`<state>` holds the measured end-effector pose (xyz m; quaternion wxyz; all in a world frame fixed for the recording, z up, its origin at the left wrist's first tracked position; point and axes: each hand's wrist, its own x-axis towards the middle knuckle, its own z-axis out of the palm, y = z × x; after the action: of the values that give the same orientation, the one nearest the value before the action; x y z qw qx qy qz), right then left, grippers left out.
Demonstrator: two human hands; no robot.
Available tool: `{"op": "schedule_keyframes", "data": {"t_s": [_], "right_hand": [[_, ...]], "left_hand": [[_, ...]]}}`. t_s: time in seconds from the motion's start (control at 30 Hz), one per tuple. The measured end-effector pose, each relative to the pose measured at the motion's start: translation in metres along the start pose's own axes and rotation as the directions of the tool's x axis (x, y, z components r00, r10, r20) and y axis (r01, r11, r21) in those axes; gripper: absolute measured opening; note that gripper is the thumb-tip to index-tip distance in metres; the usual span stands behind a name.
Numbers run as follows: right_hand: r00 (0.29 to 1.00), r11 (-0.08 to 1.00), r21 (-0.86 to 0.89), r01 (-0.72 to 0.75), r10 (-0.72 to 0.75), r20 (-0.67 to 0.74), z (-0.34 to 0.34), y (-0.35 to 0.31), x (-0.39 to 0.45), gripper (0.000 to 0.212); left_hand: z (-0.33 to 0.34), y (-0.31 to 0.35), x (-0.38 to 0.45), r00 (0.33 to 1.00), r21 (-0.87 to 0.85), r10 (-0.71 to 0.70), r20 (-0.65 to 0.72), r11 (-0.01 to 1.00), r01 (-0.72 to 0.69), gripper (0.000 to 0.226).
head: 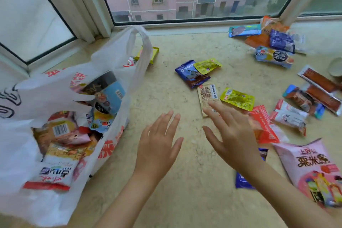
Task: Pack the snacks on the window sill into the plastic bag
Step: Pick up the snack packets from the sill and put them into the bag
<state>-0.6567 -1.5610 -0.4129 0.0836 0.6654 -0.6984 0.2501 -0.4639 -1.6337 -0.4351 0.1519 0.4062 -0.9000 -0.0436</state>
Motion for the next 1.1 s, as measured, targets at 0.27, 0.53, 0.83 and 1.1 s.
{"op": "schedule_keyframes", "data": {"t_s": [0.27, 0.53, 0.83, 1.1], "right_hand": [[0.992, 0.992, -0.052, -0.113, 0.115, 0.051, -0.008, 0.068, -0.056, 0.037], [0.964, 0.973, -0.099, -0.209, 0.222, 0.144, -0.019, 0.128, -0.097, 0.039], [0.905, 0.942, -0.145, -0.301, 0.330, 0.266, -0.028, 0.183, -0.126, 0.050], [0.659, 0.770, -0.403, -0.494, 0.634, 0.404, -0.044, 0.197, -0.154, 0.082]], "left_hand": [[0.042, 0.056, 0.026, 0.983, 0.028, 0.091, 0.159, 0.995, -0.097, 0.059], [0.072, 0.119, 0.058, 0.948, -0.057, 0.140, 0.286, 0.990, -0.128, 0.071], [0.110, 0.176, 0.101, 0.867, -0.007, 0.182, 0.463, 0.979, -0.202, 0.097], [0.131, 0.190, 0.106, 0.807, 0.065, 0.066, 0.587, 0.990, -0.128, 0.126]]}}
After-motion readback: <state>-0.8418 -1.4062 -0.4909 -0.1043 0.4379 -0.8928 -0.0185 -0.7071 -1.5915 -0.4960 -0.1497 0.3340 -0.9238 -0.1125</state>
